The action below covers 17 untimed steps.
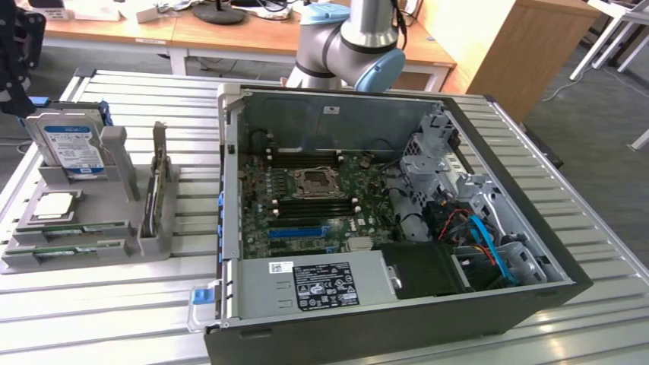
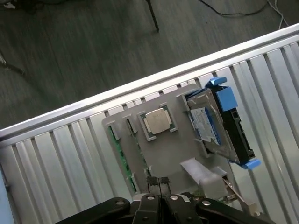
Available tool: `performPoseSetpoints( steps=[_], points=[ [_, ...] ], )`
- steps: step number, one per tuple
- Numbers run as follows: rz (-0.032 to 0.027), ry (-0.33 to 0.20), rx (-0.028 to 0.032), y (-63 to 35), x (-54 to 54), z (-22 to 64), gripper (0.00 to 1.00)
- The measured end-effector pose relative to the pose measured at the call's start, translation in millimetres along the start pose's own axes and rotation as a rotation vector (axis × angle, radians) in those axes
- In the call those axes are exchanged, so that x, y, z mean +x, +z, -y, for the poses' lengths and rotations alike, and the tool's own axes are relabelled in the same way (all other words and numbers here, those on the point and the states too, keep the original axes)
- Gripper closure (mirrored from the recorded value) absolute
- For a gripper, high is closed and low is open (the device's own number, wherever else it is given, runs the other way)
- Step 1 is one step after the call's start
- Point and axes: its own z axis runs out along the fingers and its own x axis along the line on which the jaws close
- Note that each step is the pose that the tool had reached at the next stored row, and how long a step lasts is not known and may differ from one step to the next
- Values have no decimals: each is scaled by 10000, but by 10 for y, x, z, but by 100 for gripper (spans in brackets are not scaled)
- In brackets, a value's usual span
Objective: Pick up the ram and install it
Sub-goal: 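Pick up the ram and move it above insertion slot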
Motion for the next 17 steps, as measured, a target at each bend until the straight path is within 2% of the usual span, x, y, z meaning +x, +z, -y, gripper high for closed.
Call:
performPoseSetpoints(
  steps=[10, 17],
  points=[
    [-79, -1715, -38, 3, 0, 0, 89],
    [-84, -1818, -40, 3, 0, 0, 89]
  ],
)
